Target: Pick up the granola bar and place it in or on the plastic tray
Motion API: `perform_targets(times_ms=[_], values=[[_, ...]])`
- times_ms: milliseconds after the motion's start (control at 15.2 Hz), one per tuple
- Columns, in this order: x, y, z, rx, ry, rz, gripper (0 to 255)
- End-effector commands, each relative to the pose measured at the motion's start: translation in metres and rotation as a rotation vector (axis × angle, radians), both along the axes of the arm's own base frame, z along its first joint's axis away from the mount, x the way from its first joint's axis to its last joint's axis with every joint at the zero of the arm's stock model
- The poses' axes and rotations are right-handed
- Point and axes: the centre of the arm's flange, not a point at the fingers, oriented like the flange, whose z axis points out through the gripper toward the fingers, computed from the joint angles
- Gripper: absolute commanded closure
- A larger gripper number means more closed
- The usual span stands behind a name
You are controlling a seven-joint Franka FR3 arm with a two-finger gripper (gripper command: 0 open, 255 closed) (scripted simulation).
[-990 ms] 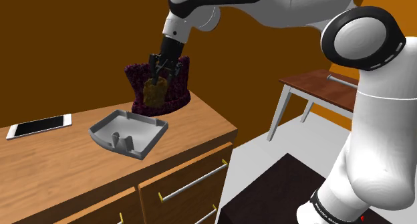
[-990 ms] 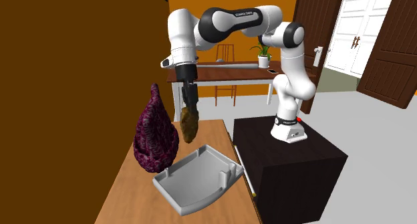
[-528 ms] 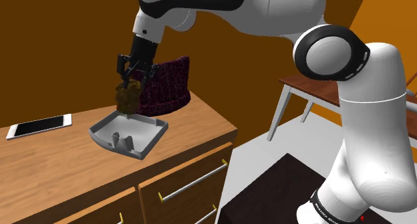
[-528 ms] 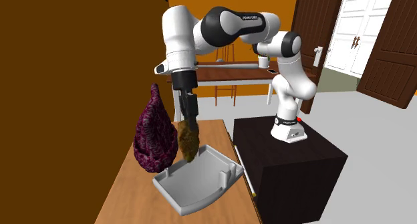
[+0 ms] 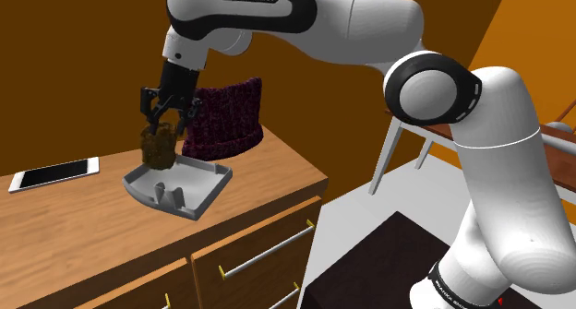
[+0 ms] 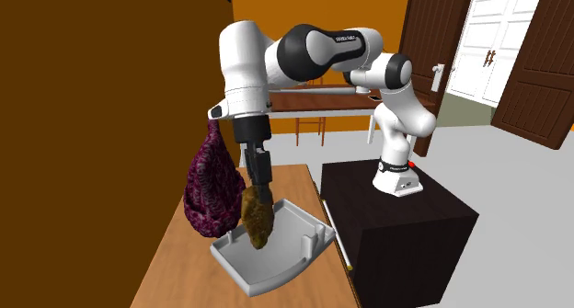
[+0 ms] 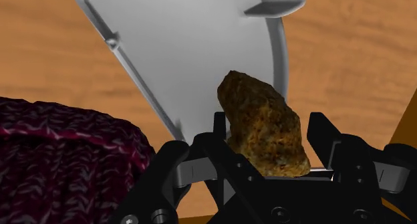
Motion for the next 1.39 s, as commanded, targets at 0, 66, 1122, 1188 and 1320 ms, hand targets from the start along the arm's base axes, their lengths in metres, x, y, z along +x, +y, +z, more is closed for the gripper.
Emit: perform_targets(times_ms=[0,66,1122,1188,1320], values=[[0.000,0.000,-0.011,0.001,-0.001,0.000,255],[0.000,0.000,-0.017,0.001,-0.001,0.000,255],[0.000,0.000,-0.050,0.001,-0.001,0.000,0],[0.000,0.000,-0.050,0.001,-0.001,0.000,0],[0.000,0.000,-0.050,0.001,-0.001,0.000,0]])
